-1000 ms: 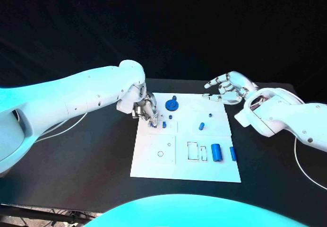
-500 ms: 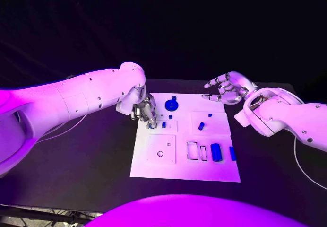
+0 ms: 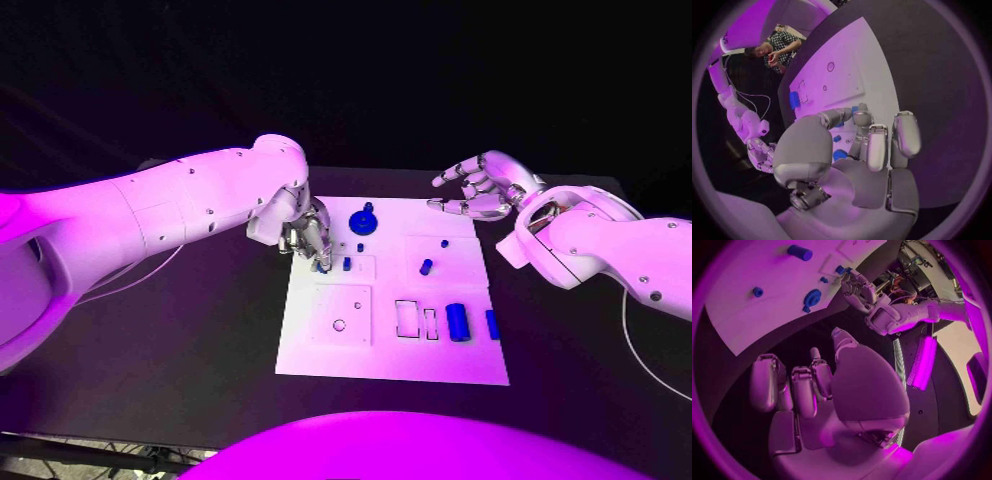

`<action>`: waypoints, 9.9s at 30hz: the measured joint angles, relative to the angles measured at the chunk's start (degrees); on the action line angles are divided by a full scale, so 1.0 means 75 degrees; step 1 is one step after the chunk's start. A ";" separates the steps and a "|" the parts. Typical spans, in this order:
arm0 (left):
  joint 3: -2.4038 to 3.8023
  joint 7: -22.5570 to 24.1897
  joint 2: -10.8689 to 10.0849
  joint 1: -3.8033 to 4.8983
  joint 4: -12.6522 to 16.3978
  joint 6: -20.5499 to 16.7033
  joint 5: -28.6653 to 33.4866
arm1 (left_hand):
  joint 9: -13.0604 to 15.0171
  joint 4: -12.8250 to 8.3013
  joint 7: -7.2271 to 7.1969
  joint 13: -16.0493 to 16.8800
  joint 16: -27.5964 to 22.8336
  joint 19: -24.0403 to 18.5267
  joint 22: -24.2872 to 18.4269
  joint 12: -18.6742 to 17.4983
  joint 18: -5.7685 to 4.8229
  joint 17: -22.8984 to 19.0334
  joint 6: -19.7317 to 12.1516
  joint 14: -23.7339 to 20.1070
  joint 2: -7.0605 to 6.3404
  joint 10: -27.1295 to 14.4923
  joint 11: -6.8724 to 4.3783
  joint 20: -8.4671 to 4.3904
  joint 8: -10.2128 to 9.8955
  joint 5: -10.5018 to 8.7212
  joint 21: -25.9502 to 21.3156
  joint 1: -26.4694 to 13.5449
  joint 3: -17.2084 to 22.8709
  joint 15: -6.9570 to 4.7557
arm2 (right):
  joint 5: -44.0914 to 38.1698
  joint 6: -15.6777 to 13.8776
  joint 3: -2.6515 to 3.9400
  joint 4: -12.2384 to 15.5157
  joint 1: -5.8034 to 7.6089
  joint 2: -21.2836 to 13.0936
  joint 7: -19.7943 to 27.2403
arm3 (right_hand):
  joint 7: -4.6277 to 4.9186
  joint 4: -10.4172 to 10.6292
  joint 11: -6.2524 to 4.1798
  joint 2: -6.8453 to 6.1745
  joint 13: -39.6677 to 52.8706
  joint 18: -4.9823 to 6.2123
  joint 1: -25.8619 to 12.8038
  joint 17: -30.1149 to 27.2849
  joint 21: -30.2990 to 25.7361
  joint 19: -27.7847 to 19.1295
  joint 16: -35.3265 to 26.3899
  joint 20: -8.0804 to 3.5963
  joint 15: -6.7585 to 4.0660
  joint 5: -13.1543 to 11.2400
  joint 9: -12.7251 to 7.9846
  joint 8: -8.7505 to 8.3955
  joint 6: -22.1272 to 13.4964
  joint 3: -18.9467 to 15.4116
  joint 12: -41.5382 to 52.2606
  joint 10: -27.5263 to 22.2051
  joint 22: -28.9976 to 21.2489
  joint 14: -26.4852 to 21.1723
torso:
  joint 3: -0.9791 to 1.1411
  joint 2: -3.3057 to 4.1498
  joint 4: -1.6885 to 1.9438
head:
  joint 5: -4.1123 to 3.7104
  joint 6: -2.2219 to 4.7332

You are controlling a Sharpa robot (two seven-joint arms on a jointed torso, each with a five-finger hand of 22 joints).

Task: Assemble the parts on the task board

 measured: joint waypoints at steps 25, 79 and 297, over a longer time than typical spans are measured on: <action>0.0007 0.0120 -0.0269 -0.0110 0.0460 -0.1246 -0.0329 | 0.0000 0.0000 -0.0001 0.0081 0.0000 0.0056 0.0032 0.0036 0.0000 0.0000 0.0057 0.0000 -0.0016 0.0068 -0.0010 0.0000 -0.0004 0.0000 0.0030 -0.0010 0.0000 0.0000 | 0.0000 0.0001 0.0000 -0.0004 -0.0007 -0.0007 0.0003 | 0.0000 0.0000 0.0000 0.0000 0.0000 0.0000 0.0000 -0.0002 0.0000 0.0000 0.0000 0.0000 0.0000 0.0000 0.0000 0.0000 0.0000 0.0000 0.0000 0.0000 0.0006 0.0000 | -0.0003 -0.0002 0.0000 | 0.0010 0.0000; 0.0012 0.0095 -0.0456 -0.0208 0.0701 -0.1750 -0.0385 | 0.0062 -0.0309 -0.0195 0.0111 0.0000 0.0136 0.0028 0.0066 -0.0001 0.0005 0.0294 0.0026 -0.0668 0.0284 -0.0152 -0.0082 -0.0016 -0.0049 0.0060 -0.1294 0.0071 -0.0085 | 0.0000 0.0000 0.0000 0.0004 -0.0024 -0.0024 0.0008 | 0.0000 0.0000 0.0000 0.0000 0.0004 0.0000 0.0000 -0.0006 -0.0029 0.0000 0.0000 0.0000 0.0000 0.0000 -0.0022 0.0030 0.0000 0.0000 0.0000 0.0000 0.0001 0.0000 | -0.0001 0.0002 -0.0004 | -0.0008 0.0000; 0.0424 0.3860 -0.1187 -0.1022 0.1581 -0.5820 -0.3970 | -0.2481 -0.0029 0.0586 -0.4339 -0.1272 -0.2592 -0.2439 -0.4142 0.0601 -0.2678 0.0582 -0.1515 -0.0980 -0.2076 0.0656 0.0491 -0.2181 -0.0309 -0.2367 0.3258 -0.1467 0.0613 | 0.0115 -0.0526 -0.0001 -0.0215 -0.0098 0.0061 0.0489 | 0.0025 -0.0001 0.0128 -0.0342 -0.6640 0.0951 -0.0161 -0.2710 -0.5887 -0.2088 -0.2751 0.0068 0.0082 0.0075 -0.0029 0.0831 -0.0248 0.0950 -0.6878 -0.2953 -0.1748 -0.0820 | -0.0001 0.0002 -0.0004 | -0.0307 0.0285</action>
